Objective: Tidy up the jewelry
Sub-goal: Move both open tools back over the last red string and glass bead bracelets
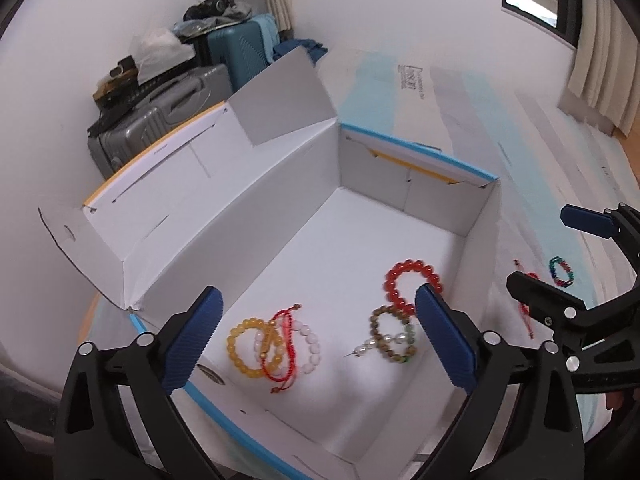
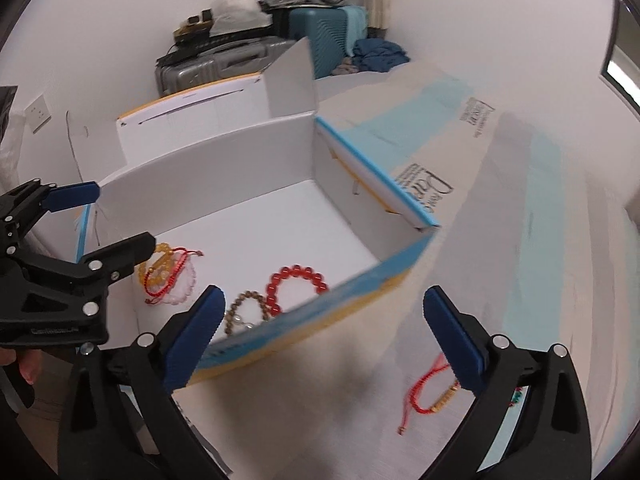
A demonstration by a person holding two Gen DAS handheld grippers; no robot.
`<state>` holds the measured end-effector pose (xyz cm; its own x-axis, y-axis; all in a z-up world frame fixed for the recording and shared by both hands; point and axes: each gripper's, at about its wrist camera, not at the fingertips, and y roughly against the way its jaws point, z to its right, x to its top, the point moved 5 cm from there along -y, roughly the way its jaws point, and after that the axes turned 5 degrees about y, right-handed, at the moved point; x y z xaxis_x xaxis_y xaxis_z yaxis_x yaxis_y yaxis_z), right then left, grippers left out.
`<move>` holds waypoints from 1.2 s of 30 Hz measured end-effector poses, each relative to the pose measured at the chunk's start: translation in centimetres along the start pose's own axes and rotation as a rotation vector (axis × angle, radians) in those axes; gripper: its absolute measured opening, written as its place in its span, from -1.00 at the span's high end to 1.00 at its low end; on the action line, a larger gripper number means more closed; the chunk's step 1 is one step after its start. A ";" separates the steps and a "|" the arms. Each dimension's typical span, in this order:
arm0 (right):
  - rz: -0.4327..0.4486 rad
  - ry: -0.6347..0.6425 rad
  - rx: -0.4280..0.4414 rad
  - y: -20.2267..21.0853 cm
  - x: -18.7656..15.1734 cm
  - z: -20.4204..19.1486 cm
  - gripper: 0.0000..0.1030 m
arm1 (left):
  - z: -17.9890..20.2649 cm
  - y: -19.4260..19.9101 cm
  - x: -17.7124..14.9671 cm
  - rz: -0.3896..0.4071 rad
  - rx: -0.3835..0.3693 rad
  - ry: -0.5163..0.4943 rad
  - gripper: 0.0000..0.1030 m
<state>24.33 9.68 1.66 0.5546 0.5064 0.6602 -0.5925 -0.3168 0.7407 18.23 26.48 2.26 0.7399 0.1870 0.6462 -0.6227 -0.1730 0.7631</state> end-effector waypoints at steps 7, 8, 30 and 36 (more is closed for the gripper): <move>0.034 -0.062 -0.036 2.3 -1.7 3.4 -0.85 | 3.0 1.3 0.4 0.034 -0.017 -0.023 -0.89; 0.038 -0.069 -0.044 2.6 -1.9 4.0 -0.85 | 3.4 1.4 0.4 0.036 -0.019 -0.024 -0.89; -0.013 -0.233 -0.150 3.5 -9.9 15.7 -0.85 | 16.6 -1.4 -1.4 0.009 -0.125 -0.162 -0.89; -0.051 -0.267 -0.161 1.6 -12.0 18.3 -0.85 | 20.1 -4.0 -2.5 -0.020 -0.180 -0.197 -0.88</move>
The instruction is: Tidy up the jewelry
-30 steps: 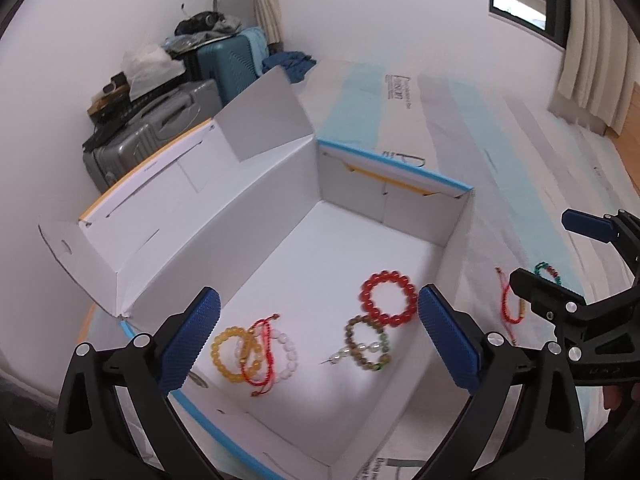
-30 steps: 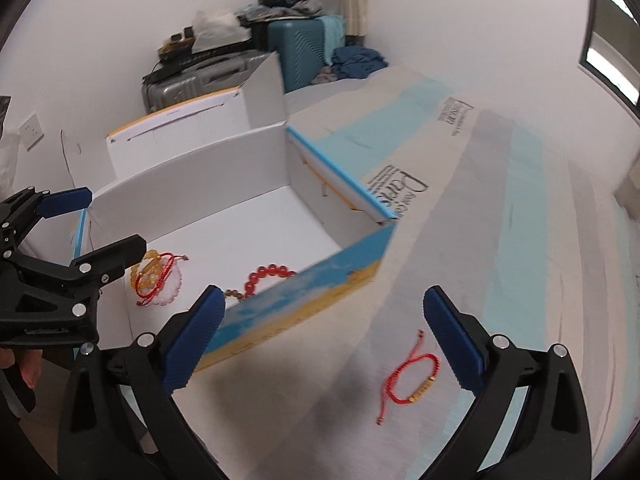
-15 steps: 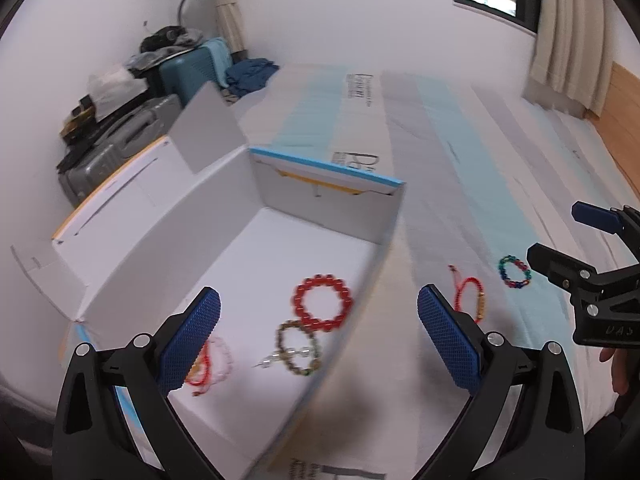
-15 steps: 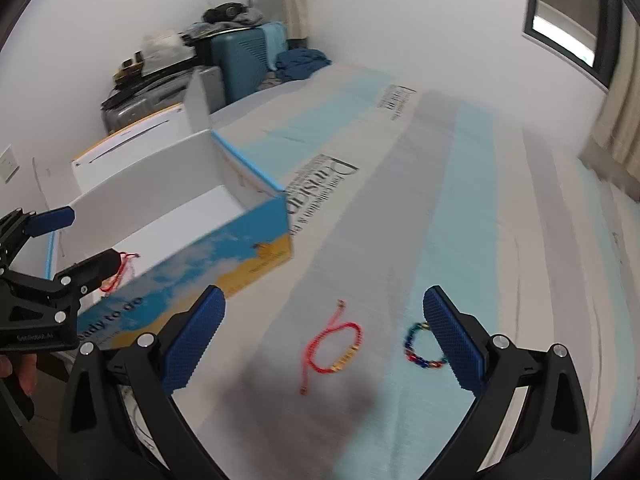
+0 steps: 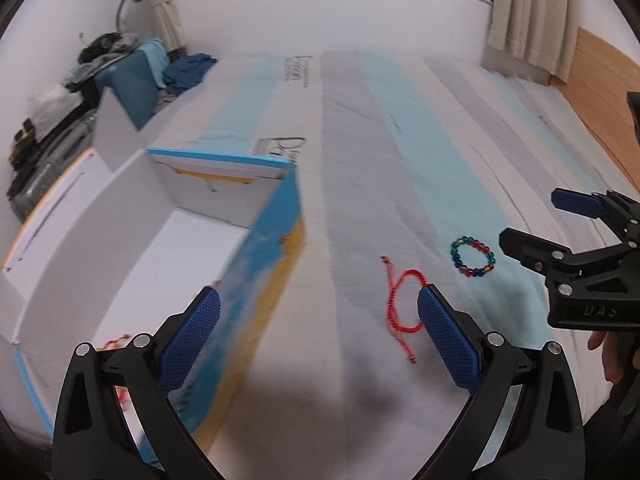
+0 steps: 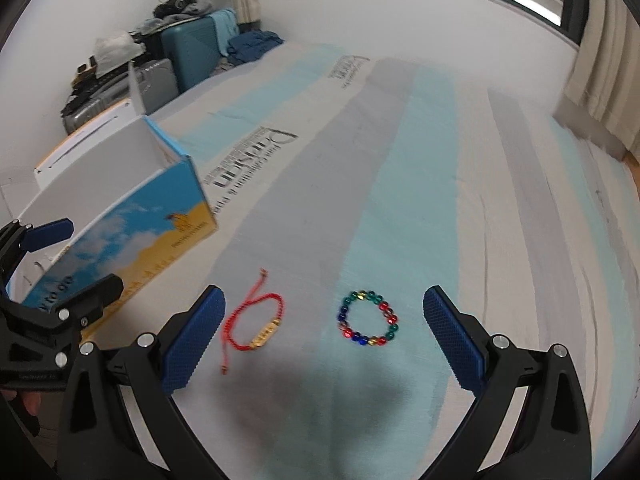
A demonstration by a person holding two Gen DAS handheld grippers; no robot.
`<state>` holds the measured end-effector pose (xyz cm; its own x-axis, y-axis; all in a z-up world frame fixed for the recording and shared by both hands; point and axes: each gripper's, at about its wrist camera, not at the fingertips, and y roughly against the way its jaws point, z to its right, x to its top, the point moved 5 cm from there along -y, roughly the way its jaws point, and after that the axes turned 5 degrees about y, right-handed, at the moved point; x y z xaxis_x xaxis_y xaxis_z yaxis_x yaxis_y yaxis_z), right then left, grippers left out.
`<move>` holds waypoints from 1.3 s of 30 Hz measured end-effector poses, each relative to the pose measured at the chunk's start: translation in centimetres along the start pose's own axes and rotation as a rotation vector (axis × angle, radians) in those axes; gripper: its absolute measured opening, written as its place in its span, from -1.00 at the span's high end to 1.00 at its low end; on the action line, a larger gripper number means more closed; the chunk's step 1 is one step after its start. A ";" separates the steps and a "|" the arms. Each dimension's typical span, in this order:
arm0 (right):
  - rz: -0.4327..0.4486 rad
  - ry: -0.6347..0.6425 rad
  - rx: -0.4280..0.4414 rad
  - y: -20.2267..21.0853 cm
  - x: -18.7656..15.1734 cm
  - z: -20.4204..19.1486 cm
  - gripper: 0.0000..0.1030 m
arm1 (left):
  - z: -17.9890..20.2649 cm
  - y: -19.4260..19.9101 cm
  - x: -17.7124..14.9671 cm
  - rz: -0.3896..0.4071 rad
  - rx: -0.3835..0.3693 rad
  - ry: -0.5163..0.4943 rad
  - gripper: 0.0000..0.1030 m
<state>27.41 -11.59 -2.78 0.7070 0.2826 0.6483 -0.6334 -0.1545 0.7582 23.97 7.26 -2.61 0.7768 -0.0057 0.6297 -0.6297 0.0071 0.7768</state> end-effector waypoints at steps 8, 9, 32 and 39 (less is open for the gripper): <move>-0.060 -0.025 0.002 -4.4 -1.8 2.3 -0.86 | 3.4 -4.5 -1.4 -0.062 -0.045 -0.050 -0.88; -0.064 -0.028 0.005 -4.8 -1.9 2.5 -0.86 | 3.7 -5.0 -1.5 -0.067 -0.050 -0.054 -0.88; -0.164 -0.058 0.039 -12.7 -6.0 3.9 -0.79 | 7.5 -13.4 -3.9 -0.164 -0.098 -0.099 -0.86; -0.155 -0.056 0.018 -12.7 -5.9 4.1 -0.28 | 7.5 -13.9 -4.5 -0.159 -0.104 -0.090 -0.70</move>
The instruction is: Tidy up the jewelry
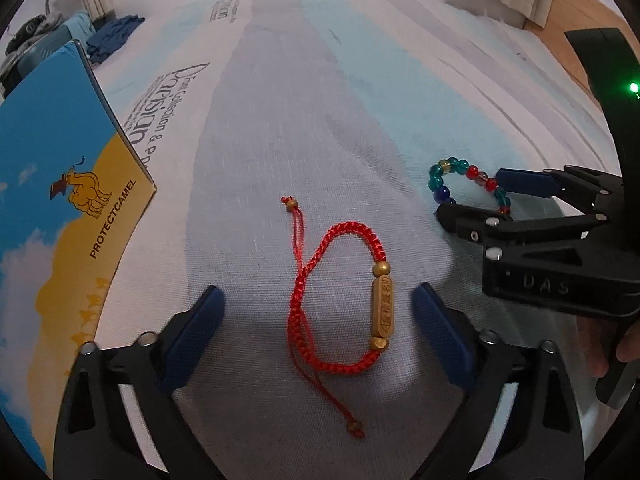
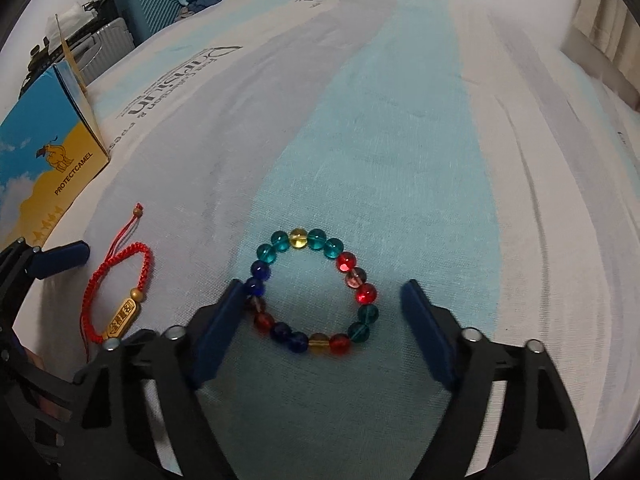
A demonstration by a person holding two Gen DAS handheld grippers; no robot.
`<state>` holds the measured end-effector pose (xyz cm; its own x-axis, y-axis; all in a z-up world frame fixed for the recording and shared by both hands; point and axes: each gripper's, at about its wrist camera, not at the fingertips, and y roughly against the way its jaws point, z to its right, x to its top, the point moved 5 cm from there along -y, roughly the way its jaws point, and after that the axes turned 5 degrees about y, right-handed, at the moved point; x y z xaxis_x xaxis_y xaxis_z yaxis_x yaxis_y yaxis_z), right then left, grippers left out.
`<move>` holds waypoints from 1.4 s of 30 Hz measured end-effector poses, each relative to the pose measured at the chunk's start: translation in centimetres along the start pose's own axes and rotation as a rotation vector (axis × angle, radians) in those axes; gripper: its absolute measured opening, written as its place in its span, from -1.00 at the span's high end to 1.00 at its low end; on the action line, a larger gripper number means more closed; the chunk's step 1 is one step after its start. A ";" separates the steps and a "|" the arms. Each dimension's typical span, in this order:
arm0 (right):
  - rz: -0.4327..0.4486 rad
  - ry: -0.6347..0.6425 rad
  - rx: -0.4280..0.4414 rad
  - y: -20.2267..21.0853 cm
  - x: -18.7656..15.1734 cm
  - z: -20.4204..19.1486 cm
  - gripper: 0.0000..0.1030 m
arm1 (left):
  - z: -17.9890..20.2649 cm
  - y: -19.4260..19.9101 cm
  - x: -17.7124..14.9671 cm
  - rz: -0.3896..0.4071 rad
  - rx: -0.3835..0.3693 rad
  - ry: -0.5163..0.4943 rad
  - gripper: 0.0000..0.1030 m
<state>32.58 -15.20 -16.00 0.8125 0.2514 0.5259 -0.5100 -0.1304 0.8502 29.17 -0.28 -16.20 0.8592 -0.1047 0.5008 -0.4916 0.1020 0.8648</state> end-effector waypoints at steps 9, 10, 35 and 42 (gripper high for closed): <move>-0.016 0.046 -0.005 0.7 0.1 -0.8 0.62 | 0.3 1.0 0.1 -0.015 -0.023 -0.015 0.27; -0.017 0.048 -0.008 0.9 0.1 -0.8 0.63 | 0.3 1.2 0.1 -0.016 -0.026 -0.017 0.43; -0.037 -0.037 -0.047 0.1 0.8 -0.2 0.13 | -0.3 6.4 0.4 0.031 -0.004 -0.026 0.75; -0.071 0.009 -0.060 -0.7 0.6 -0.8 0.88 | -0.8 6.8 0.9 0.041 -0.008 -0.016 0.75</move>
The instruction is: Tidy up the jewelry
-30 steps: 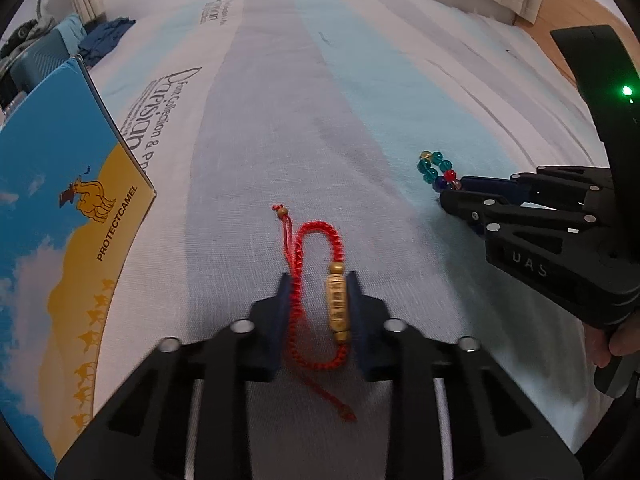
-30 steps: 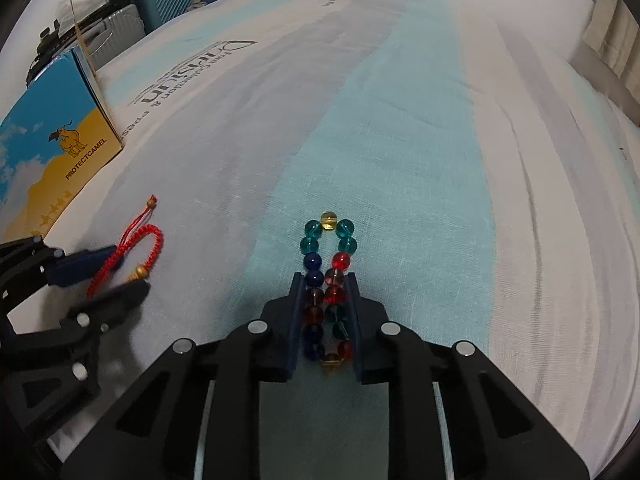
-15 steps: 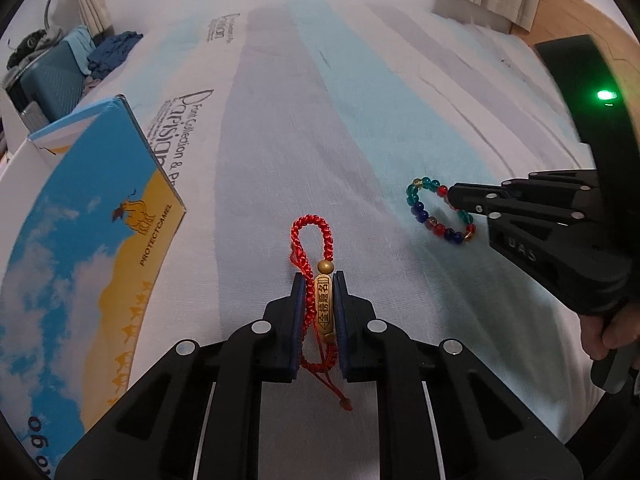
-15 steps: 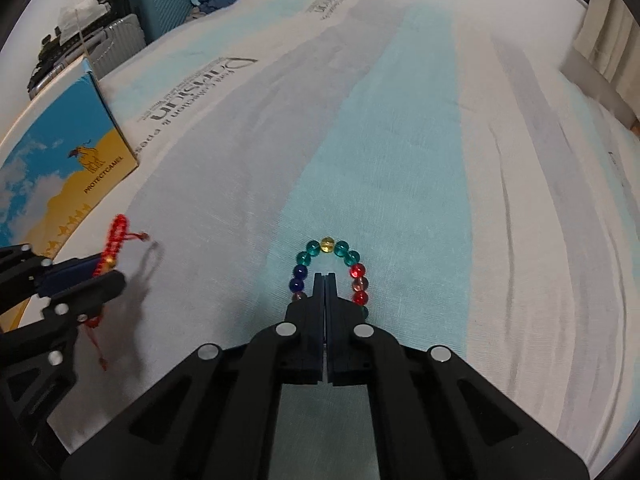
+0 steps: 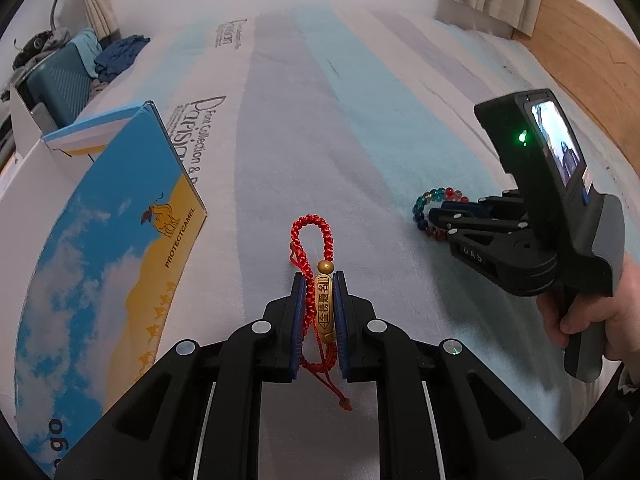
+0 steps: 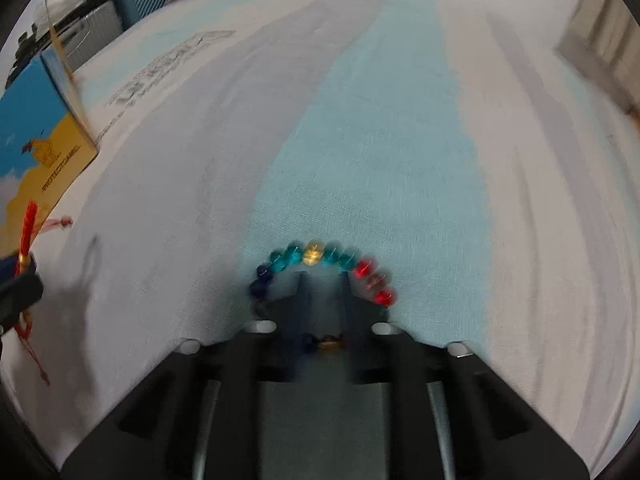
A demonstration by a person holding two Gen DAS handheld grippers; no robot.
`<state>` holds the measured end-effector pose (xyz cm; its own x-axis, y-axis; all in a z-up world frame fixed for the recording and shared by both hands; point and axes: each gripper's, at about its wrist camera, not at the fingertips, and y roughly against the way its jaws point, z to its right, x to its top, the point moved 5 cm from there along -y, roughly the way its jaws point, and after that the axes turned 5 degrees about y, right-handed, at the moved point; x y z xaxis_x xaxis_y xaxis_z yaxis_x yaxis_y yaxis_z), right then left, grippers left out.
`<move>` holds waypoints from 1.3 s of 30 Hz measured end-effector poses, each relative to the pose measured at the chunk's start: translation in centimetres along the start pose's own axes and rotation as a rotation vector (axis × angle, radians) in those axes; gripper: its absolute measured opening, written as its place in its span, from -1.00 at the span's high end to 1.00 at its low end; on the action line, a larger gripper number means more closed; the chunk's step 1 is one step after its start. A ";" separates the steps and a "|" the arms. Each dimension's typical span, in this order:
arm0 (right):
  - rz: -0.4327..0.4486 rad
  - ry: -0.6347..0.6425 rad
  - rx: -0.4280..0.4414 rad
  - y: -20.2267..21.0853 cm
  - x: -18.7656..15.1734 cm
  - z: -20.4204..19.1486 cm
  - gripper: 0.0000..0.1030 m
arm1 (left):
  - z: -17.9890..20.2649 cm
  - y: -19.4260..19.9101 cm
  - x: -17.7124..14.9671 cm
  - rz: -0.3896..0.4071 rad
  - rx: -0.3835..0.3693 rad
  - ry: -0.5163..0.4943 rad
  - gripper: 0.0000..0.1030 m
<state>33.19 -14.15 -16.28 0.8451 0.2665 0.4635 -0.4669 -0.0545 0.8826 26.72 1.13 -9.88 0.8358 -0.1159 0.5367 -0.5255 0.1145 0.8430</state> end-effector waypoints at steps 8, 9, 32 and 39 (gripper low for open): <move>0.043 -0.019 0.023 2.0 0.3 0.5 0.98 | -0.3 0.9 0.0 0.006 0.007 0.006 0.75; 0.050 -0.022 0.028 2.5 0.3 0.5 0.98 | -0.3 1.0 0.0 0.007 0.008 0.007 0.75; -0.013 -0.089 0.026 2.1 -0.1 1.7 0.86 | -0.6 4.5 0.4 0.037 0.020 0.006 0.75; -0.022 -0.102 0.034 -0.7 0.5 1.4 0.64 | -1.7 2.0 0.2 0.011 0.014 0.018 0.75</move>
<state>34.27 -15.28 -16.55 0.8779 0.1683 0.4483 -0.4406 -0.0831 0.8939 26.05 2.99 -8.14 0.8324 -0.0969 0.5456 -0.5371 0.1014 0.8374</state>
